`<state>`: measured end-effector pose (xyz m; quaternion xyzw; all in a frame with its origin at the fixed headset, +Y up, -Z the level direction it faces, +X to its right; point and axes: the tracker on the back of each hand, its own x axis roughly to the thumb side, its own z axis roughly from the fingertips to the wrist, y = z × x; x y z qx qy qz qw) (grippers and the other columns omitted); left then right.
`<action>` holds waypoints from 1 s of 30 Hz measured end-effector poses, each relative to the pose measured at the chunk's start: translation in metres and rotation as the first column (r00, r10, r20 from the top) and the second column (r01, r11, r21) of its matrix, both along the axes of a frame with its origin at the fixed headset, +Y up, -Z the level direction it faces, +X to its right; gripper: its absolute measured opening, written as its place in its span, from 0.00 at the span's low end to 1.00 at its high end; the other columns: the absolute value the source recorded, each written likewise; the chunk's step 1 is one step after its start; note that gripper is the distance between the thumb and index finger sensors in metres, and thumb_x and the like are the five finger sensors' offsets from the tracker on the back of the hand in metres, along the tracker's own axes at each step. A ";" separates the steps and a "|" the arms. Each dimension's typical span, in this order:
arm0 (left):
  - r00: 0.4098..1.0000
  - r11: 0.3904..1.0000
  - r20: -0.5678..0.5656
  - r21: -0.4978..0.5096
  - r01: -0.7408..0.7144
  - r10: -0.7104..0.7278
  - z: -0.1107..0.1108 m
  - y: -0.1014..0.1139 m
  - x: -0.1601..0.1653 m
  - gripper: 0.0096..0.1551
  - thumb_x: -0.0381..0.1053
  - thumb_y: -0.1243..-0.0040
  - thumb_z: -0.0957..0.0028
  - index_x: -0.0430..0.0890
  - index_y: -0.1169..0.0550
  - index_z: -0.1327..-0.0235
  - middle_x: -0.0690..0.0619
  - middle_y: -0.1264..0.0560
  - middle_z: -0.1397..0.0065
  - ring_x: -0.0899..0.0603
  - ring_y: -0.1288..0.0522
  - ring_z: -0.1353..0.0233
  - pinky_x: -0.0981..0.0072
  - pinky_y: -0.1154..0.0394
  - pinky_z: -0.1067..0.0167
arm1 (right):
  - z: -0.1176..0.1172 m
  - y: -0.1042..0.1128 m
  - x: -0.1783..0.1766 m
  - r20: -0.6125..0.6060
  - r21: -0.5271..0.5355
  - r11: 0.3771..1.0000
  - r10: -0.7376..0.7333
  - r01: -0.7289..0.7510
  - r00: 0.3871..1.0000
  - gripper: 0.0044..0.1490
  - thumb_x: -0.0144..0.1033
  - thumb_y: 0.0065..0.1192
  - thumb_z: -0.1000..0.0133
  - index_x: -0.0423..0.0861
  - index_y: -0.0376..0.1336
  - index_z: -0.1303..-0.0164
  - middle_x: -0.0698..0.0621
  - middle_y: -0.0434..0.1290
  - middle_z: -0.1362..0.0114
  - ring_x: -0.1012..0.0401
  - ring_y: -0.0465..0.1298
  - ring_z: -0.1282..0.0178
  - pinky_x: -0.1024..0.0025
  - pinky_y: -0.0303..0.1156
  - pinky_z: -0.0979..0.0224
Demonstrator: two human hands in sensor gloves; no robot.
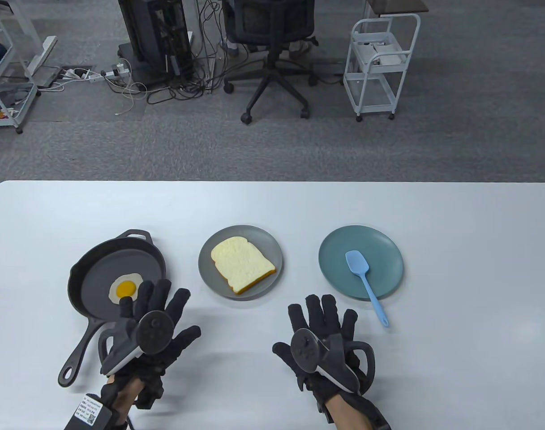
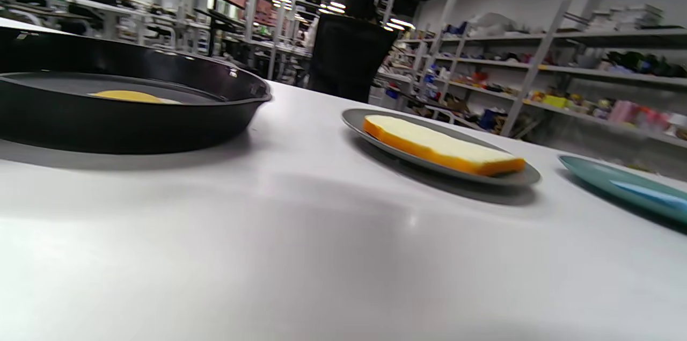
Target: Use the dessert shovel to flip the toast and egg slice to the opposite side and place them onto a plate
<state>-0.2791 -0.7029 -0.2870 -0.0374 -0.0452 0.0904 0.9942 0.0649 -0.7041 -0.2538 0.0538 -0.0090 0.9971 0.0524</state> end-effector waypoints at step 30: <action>0.734 0.922 -0.623 -0.387 0.010 -0.269 -0.024 -0.049 -0.119 0.66 0.71 0.41 0.59 0.44 0.59 0.21 0.41 0.48 0.14 0.34 0.34 0.20 0.39 0.41 0.23 | -0.003 -0.005 0.000 0.008 -0.054 0.999 0.002 -0.002 1.000 0.58 0.75 0.46 0.53 0.53 0.49 0.15 0.43 0.48 0.05 0.42 0.43 0.09 0.28 0.39 0.20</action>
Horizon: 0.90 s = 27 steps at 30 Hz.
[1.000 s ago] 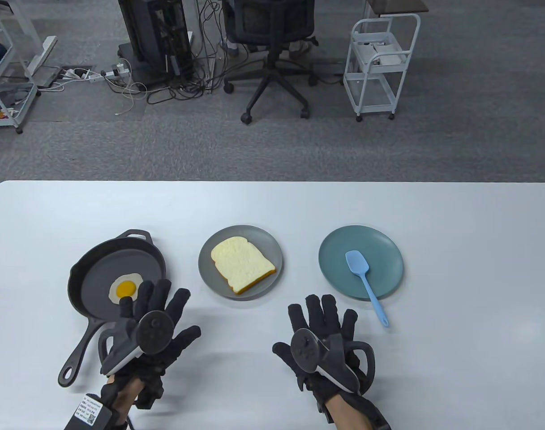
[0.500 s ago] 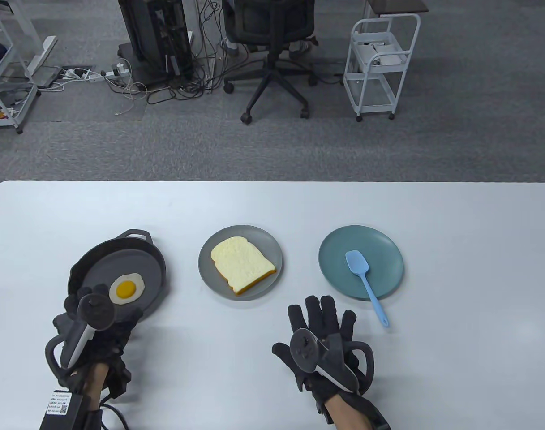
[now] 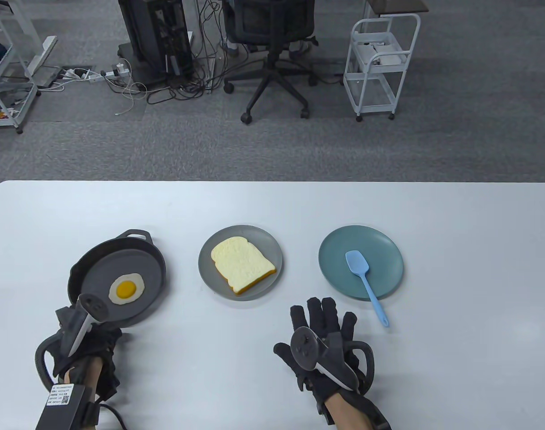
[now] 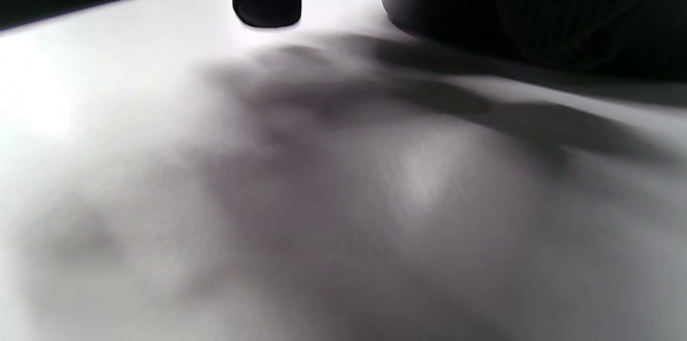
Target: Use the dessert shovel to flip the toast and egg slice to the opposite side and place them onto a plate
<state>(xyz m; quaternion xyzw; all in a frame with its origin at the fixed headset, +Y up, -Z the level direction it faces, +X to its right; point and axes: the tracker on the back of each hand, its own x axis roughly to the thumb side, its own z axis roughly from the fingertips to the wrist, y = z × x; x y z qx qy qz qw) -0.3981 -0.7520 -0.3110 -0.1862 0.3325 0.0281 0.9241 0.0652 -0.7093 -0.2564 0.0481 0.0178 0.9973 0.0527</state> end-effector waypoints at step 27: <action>0.990 0.950 -0.069 0.296 -0.096 0.121 0.004 0.012 -0.014 0.27 0.62 0.33 0.60 0.54 0.17 0.48 0.60 0.13 0.64 0.53 0.18 0.80 0.60 0.18 0.68 | -0.002 -0.002 0.002 -0.002 -0.052 0.999 -0.014 0.014 1.000 0.60 0.75 0.45 0.53 0.52 0.46 0.14 0.43 0.46 0.05 0.42 0.43 0.09 0.28 0.39 0.20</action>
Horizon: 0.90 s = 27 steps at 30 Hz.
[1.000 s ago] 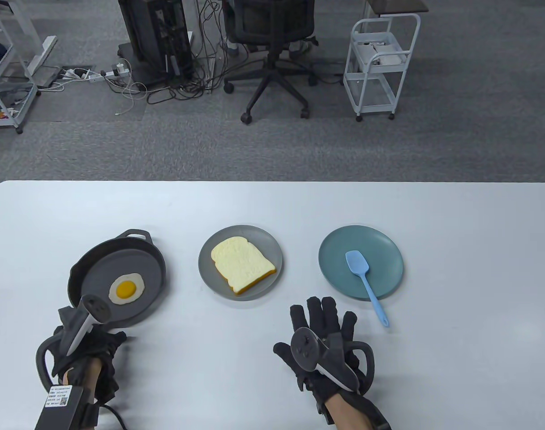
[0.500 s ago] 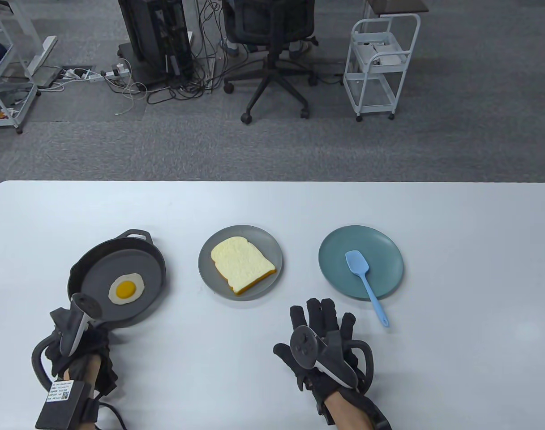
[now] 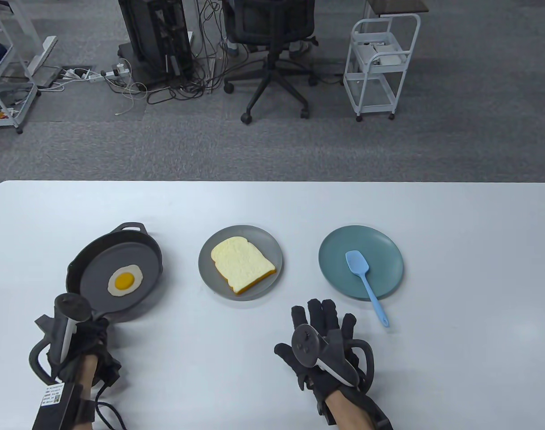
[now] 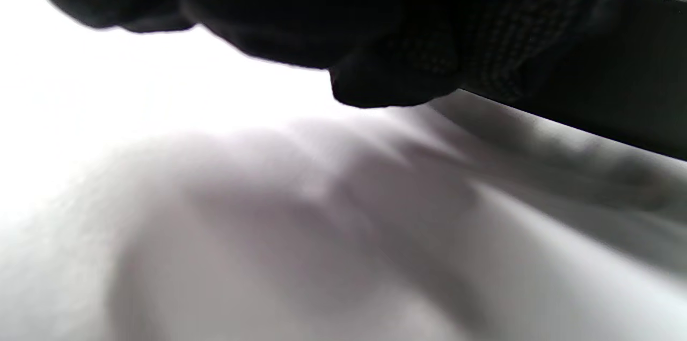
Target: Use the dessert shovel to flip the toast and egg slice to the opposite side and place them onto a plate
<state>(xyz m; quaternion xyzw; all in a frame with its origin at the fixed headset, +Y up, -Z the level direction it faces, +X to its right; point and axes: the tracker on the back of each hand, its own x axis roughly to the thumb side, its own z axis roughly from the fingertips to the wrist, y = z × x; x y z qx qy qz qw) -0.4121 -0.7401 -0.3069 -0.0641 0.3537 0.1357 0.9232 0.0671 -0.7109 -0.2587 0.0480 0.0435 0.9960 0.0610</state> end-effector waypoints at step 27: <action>0.529 0.969 0.814 0.167 0.183 -0.240 0.038 0.057 0.165 0.27 0.71 0.30 0.72 0.58 0.11 0.64 0.64 0.13 0.77 0.53 0.16 0.81 0.60 0.16 0.67 | 0.002 0.011 0.014 0.041 0.163 0.972 -0.179 0.170 0.983 0.61 0.75 0.35 0.55 0.49 0.41 0.15 0.42 0.45 0.06 0.42 0.42 0.09 0.29 0.39 0.20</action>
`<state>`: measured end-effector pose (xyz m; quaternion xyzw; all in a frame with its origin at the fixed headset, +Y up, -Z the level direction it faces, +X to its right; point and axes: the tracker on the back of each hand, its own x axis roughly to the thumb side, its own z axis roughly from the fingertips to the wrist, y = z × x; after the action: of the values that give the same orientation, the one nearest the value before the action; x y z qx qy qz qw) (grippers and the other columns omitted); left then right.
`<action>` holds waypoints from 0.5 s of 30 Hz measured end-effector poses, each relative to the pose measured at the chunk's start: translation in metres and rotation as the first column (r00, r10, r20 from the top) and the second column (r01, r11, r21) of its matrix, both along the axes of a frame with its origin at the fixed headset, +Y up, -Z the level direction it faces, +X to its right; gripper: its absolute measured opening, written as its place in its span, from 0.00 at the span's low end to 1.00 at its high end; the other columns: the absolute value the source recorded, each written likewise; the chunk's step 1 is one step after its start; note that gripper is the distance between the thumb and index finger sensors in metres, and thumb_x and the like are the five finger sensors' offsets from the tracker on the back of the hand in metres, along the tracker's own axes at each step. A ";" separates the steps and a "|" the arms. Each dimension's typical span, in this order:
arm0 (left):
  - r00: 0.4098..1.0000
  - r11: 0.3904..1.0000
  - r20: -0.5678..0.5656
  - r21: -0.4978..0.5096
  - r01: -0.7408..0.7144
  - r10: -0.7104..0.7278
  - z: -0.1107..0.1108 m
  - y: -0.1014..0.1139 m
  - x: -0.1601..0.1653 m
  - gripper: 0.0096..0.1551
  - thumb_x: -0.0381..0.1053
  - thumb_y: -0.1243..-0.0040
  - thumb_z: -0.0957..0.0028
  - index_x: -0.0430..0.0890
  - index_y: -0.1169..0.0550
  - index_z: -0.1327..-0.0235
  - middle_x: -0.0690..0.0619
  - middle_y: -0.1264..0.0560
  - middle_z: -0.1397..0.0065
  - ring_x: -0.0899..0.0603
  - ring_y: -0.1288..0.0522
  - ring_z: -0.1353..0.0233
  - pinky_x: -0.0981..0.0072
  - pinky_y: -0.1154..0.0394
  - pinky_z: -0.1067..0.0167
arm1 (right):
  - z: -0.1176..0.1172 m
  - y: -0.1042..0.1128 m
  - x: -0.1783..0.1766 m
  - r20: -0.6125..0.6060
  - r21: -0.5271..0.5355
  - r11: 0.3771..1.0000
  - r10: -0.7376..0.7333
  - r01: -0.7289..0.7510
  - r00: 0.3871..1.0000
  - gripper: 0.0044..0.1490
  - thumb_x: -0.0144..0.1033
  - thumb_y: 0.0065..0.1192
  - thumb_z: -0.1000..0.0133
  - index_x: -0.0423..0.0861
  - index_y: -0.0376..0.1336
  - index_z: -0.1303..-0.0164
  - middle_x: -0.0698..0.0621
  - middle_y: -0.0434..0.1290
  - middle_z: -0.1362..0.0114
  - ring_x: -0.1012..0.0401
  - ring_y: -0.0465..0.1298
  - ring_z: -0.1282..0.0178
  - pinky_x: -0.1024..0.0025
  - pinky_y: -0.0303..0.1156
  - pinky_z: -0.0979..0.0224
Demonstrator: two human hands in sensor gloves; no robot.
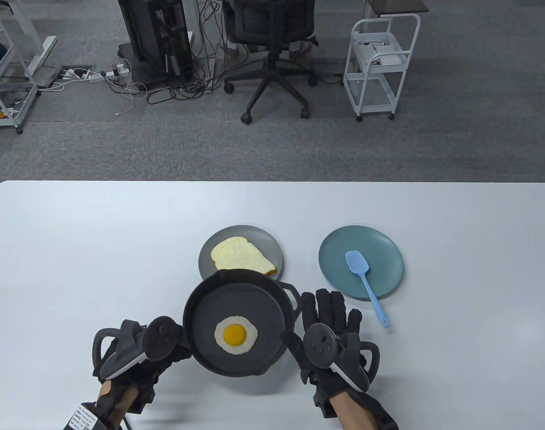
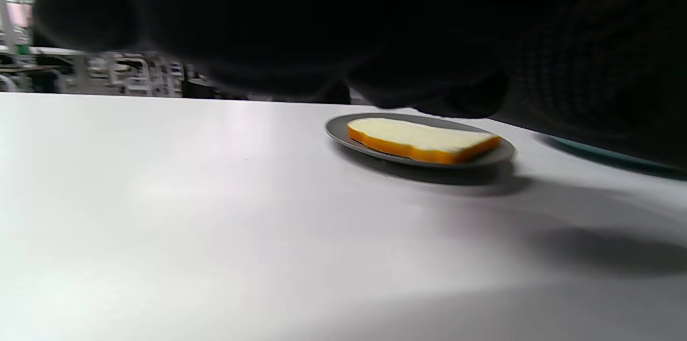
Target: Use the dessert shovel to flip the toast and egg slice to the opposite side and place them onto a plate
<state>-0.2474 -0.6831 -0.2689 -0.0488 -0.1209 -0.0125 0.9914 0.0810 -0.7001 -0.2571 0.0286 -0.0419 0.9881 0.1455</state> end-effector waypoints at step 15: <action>0.974 0.980 0.216 -0.168 0.108 -0.070 -0.010 -0.051 0.028 0.28 0.66 0.31 0.67 0.60 0.16 0.53 0.61 0.12 0.62 0.49 0.12 0.67 0.54 0.18 0.50 | -0.003 -0.010 -0.002 -0.021 -0.095 0.995 0.033 -0.035 0.999 0.61 0.74 0.37 0.54 0.49 0.42 0.15 0.42 0.46 0.06 0.41 0.42 0.09 0.29 0.39 0.20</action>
<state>-0.2194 -0.7343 -0.2785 -0.1412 -0.2225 -0.0513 0.9633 0.0786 -0.7097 -0.2605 0.0317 0.0071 0.9909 0.1303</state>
